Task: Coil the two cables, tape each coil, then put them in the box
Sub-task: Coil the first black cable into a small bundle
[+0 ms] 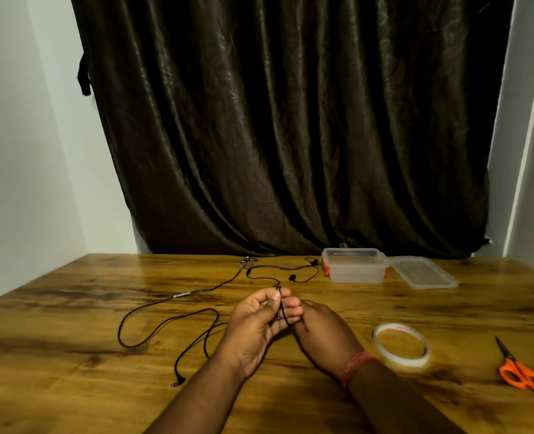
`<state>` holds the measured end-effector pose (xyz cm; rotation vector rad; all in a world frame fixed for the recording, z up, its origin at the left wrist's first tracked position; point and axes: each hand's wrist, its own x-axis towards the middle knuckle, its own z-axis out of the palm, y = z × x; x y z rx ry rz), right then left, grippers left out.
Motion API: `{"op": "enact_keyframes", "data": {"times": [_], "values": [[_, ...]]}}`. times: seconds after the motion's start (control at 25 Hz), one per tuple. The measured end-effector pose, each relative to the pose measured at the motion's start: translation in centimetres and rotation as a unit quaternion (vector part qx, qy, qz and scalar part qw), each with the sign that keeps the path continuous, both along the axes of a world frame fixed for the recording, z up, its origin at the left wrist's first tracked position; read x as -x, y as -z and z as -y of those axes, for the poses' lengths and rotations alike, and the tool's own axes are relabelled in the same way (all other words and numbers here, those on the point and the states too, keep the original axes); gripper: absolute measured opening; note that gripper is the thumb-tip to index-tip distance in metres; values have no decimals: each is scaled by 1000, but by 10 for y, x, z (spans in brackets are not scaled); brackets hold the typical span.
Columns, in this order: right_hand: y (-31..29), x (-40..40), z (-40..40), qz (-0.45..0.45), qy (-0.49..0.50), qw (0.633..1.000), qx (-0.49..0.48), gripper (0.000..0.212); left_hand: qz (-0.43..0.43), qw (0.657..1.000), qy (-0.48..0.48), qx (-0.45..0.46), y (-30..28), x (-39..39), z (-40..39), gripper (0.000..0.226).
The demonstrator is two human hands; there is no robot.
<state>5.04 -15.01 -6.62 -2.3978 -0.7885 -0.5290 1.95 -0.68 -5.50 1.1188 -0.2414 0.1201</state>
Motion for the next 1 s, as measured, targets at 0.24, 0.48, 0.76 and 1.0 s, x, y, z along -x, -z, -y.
{"op": "enact_keyframes", "data": {"times": [0.24, 0.48, 0.76, 1.0], "values": [[-2, 4, 3, -2, -51, 996, 72, 24, 18, 997, -40, 70, -3, -7, -1, 21], [-15, 12, 9, 21, -81, 994, 73, 20, 20, 997, -68, -21, 9, -18, -1, 20], [-25, 3, 26, 66, 2, 997, -29, 12, -5, 984, 27, -176, 14, -9, 7, 27], [-13, 0, 16, 3, 14, 998, -57, 15, -13, 997, 61, -48, -1, 6, 2, 22]]}}
